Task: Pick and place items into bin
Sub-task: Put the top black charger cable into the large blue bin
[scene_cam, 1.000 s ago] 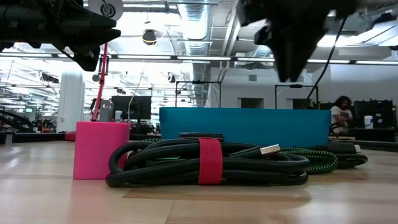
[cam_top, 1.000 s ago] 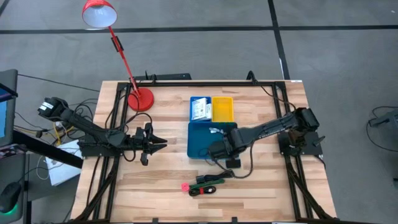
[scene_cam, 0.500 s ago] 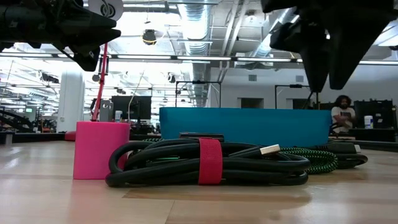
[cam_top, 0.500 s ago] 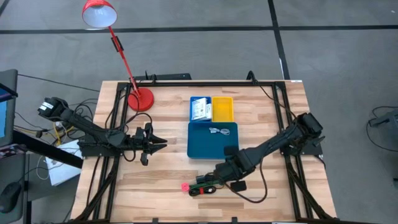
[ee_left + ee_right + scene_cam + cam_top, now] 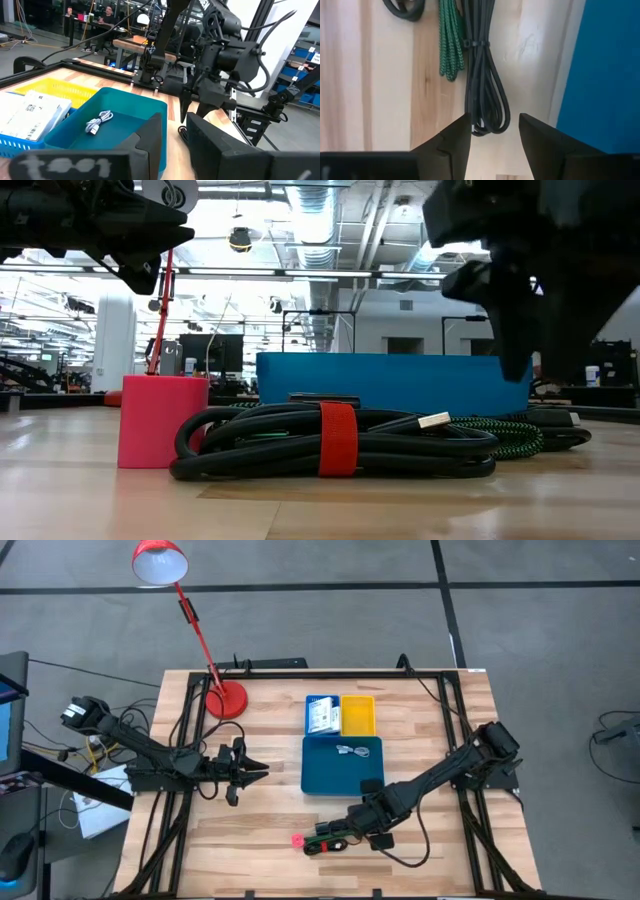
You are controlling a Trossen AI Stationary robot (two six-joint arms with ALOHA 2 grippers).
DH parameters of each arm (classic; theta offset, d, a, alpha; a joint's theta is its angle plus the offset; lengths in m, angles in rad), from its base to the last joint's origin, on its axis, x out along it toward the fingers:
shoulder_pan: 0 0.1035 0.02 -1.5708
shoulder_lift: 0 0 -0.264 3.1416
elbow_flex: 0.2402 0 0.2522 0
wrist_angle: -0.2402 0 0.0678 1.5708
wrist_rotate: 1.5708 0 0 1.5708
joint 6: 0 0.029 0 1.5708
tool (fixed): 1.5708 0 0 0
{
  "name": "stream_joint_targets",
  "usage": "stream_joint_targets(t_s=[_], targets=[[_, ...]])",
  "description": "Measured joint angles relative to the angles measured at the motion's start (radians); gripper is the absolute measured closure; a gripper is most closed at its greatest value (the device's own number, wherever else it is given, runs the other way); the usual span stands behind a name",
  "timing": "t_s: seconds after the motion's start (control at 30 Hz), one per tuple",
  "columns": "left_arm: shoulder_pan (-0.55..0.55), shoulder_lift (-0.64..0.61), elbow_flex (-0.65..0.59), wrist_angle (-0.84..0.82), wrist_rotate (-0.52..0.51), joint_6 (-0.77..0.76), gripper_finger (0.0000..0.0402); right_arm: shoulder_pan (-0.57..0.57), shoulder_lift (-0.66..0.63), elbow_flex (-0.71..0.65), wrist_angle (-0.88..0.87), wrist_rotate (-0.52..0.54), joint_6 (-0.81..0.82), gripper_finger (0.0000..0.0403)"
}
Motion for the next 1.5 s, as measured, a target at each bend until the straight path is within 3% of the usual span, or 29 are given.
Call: stream_joint_targets(t_s=[0.8, 1.0, 1.2, 1.5], targets=[[0.0, 0.0, 0.0, 0.0, 0.0, 0.0, 0.0324, 0.0, 0.0, -0.158, 0.231, -0.046, 0.0, 0.0259], [0.0, 0.0, 0.0, 0.0, 0.0, 0.0, 0.0324, -0.002, 0.0, -0.159, 0.231, -0.046, 0.0, 0.0296], [0.0, 0.0, 0.0, 0.0, 0.0, -0.001, 0.0324, -0.002, -0.003, -0.159, 0.23, -0.05, 0.019, 0.0371], [0.0, 0.0, 0.0, 0.0, 0.0, -0.001, 0.0324, 0.016, -0.003, -0.158, 0.228, -0.042, 0.079, 0.0381]])
